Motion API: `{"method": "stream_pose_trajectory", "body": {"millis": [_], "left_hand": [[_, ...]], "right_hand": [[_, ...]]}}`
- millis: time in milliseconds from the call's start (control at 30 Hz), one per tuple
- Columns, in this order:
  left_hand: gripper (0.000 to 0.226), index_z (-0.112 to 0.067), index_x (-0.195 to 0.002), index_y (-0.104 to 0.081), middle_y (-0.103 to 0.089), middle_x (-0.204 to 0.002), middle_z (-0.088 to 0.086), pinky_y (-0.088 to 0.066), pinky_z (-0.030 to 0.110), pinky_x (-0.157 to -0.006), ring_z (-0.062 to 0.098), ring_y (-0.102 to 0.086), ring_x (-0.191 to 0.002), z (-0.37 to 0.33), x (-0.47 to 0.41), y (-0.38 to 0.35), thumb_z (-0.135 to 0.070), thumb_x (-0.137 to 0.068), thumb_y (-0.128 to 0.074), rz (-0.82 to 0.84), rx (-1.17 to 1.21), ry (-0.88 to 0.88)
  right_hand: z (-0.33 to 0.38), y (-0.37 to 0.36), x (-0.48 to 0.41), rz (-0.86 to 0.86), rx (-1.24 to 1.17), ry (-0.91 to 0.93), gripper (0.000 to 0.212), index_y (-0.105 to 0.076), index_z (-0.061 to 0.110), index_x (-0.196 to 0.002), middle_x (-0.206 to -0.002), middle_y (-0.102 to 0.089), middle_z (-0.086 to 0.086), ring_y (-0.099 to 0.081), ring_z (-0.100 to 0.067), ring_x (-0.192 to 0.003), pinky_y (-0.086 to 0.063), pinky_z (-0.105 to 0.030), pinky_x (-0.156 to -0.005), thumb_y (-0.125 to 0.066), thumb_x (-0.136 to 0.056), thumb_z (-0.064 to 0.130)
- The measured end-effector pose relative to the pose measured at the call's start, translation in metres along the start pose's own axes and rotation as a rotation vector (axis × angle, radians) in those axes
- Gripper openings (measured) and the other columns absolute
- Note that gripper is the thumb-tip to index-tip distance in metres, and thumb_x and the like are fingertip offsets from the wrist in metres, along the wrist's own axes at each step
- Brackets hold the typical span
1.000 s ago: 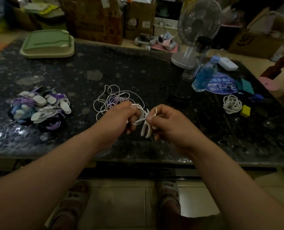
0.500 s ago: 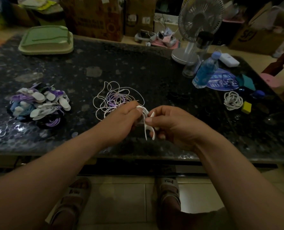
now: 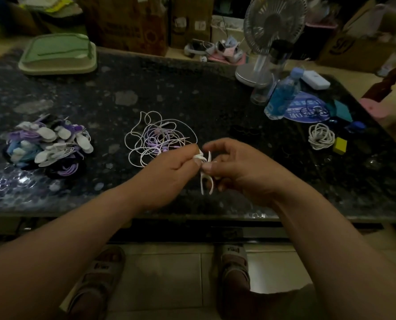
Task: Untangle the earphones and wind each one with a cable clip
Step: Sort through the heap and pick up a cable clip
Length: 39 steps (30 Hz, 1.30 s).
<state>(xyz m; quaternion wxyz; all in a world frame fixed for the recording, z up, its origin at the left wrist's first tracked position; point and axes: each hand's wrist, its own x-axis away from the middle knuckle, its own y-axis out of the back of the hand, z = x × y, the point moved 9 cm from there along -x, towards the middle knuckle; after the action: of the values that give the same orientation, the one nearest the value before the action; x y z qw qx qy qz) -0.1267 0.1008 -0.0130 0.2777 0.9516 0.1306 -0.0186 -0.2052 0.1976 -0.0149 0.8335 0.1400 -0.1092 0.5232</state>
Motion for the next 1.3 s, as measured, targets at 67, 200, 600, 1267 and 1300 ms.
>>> {"method": "stream_pose_trajectory", "body": {"millis": [67, 200, 600, 1267, 1300], "left_hand": [[0.028, -0.026, -0.077, -0.048, -0.052, -0.069, -0.013, -0.037, 0.021, -0.057, 0.004, -0.045, -0.063, -0.005, 0.002, -0.001, -0.027, -0.105, -0.047, 0.037, -0.027, -0.055], [0.021, -0.026, -0.075, -0.05, -0.056, -0.078, -0.005, -0.041, 0.027, -0.06, 0.014, -0.052, -0.069, -0.013, 0.006, -0.004, -0.036, -0.093, -0.044, 0.084, -0.107, -0.138], [0.016, -0.023, -0.072, -0.042, -0.043, -0.079, -0.008, -0.034, 0.021, -0.062, 0.007, -0.042, -0.071, -0.026, 0.009, 0.012, -0.028, -0.088, -0.044, -0.081, -0.067, -0.233], [0.022, 0.0, -0.091, -0.057, -0.046, -0.098, 0.007, -0.041, 0.035, -0.074, 0.022, -0.044, -0.085, -0.049, 0.028, 0.012, -0.014, -0.092, -0.04, -0.272, -0.352, -0.421], [0.021, -0.001, -0.09, -0.056, -0.045, -0.097, 0.006, -0.04, 0.033, -0.072, 0.021, -0.044, -0.084, -0.05, 0.029, 0.013, -0.013, -0.091, -0.04, -0.269, -0.344, -0.43]], "right_hand": [[0.001, -0.004, 0.005, 0.082, 0.046, 0.033, 0.068, -0.042, 0.034, -0.152, -0.077, -0.067, -0.003, -0.067, -0.017, -0.073, -0.054, -0.028, -0.065, -0.069, -0.096, 0.007], [0.007, -0.011, 0.012, 0.155, 0.21, 0.118, 0.06, -0.05, 0.037, -0.149, -0.084, -0.064, -0.004, -0.07, -0.017, -0.079, -0.058, -0.028, -0.072, -0.067, -0.099, 0.009], [0.018, -0.006, 0.015, 0.023, 0.186, 0.198, 0.037, -0.054, 0.015, -0.127, -0.091, -0.073, -0.01, -0.073, -0.037, -0.09, -0.061, -0.034, -0.073, -0.073, -0.095, 0.009], [0.041, -0.007, 0.022, -0.062, 0.143, 0.413, 0.052, -0.057, 0.027, -0.143, -0.104, -0.073, -0.002, -0.071, -0.016, -0.094, -0.057, -0.029, -0.082, -0.07, -0.097, 0.005], [0.042, -0.009, 0.023, -0.044, 0.155, 0.414, 0.054, -0.057, 0.03, -0.143, -0.102, -0.071, -0.005, -0.07, -0.018, -0.091, -0.057, -0.03, -0.08, -0.069, -0.097, 0.005]]}}
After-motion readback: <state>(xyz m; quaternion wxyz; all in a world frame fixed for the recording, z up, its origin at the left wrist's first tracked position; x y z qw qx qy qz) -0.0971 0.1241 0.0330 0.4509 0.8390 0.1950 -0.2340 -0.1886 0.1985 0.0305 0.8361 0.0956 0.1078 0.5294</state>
